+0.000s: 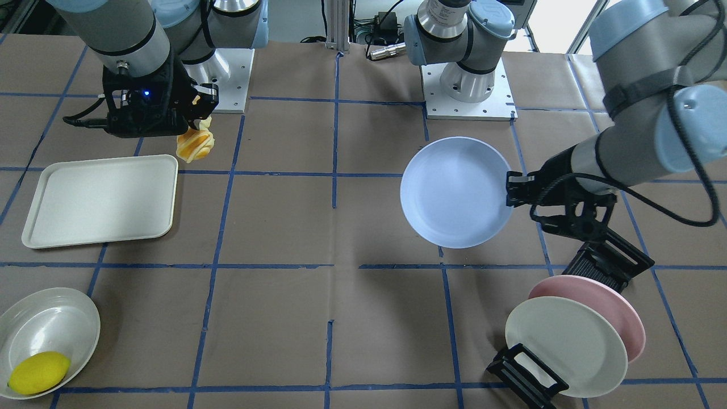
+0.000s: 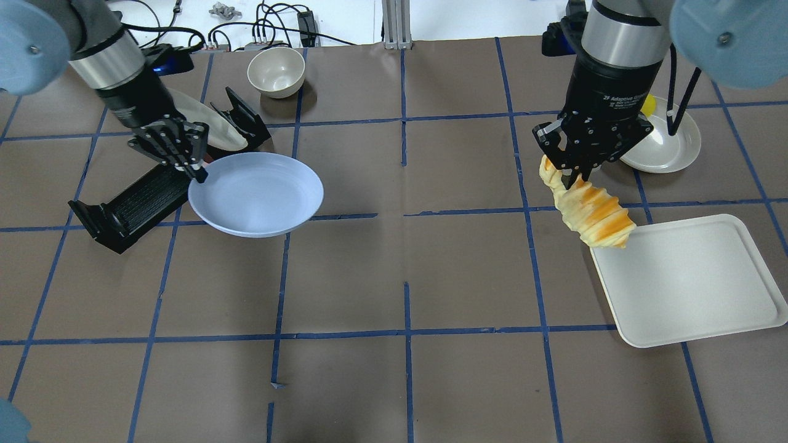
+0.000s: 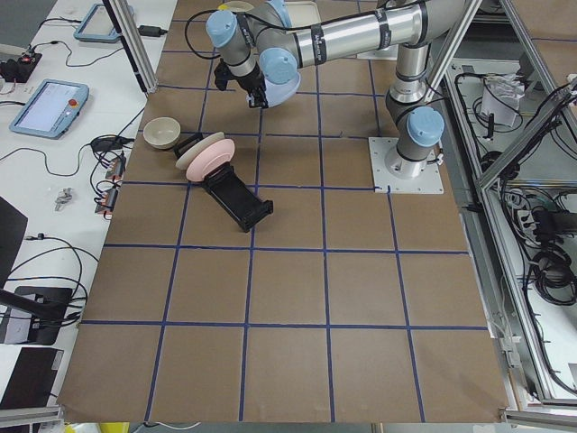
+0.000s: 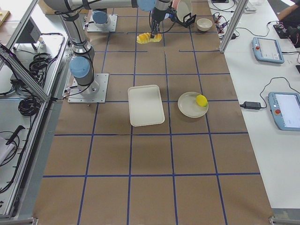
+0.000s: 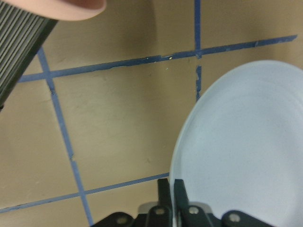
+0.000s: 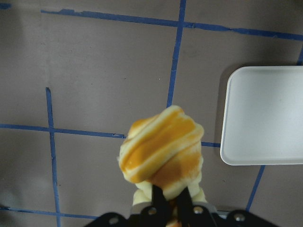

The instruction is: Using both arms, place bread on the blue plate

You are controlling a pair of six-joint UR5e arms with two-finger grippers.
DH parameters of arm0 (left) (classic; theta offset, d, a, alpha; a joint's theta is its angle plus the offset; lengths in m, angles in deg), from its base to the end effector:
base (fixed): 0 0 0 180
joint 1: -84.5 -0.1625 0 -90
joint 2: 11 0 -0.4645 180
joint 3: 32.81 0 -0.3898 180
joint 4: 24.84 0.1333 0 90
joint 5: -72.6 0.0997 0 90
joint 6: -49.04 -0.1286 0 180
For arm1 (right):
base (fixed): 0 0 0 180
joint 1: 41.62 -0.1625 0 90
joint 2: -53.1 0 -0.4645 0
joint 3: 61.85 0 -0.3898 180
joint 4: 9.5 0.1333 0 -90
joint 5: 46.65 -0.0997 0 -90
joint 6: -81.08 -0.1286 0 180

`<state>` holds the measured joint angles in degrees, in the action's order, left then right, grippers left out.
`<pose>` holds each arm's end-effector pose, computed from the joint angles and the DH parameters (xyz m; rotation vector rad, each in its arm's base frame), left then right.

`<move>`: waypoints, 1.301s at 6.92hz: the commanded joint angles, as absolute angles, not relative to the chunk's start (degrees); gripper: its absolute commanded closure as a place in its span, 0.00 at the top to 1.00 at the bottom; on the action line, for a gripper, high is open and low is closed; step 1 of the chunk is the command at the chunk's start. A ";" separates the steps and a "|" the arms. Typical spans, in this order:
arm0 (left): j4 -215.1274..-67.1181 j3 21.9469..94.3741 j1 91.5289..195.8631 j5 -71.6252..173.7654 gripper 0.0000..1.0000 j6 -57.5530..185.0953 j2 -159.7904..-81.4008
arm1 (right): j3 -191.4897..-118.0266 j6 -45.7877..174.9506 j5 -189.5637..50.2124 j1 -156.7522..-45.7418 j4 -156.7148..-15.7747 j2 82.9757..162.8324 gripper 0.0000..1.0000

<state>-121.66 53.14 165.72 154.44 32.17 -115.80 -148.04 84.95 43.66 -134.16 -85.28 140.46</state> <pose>-0.0646 -0.5748 0.3874 -0.1733 -2.9050 -0.3924 0.1537 -0.4729 0.4867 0.1753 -3.1136 -0.3568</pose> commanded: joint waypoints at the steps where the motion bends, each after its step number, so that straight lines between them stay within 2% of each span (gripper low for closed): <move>1: -114.52 54.38 172.37 149.78 0.09 40.22 -119.79 | -147.46 84.78 43.17 -134.25 -85.43 140.72 0.21; 3: -105.31 54.73 176.50 147.67 0.09 44.54 -124.79 | -147.02 84.42 42.12 -136.26 -91.47 139.06 0.22; 5: -97.40 55.08 179.94 145.13 0.09 49.47 -128.15 | -147.10 83.99 41.94 -141.61 -100.76 132.85 0.22; 8: -95.78 57.00 181.00 145.11 0.12 49.83 -130.36 | -147.10 82.49 40.81 -144.09 -109.22 126.60 0.21; 9: -91.86 58.58 181.09 145.29 0.35 51.66 -130.53 | -147.10 82.23 40.10 -145.40 -111.95 124.66 0.21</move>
<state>-95.08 56.85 180.88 145.22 50.24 -130.32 -147.10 82.55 40.99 -144.16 -108.40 127.16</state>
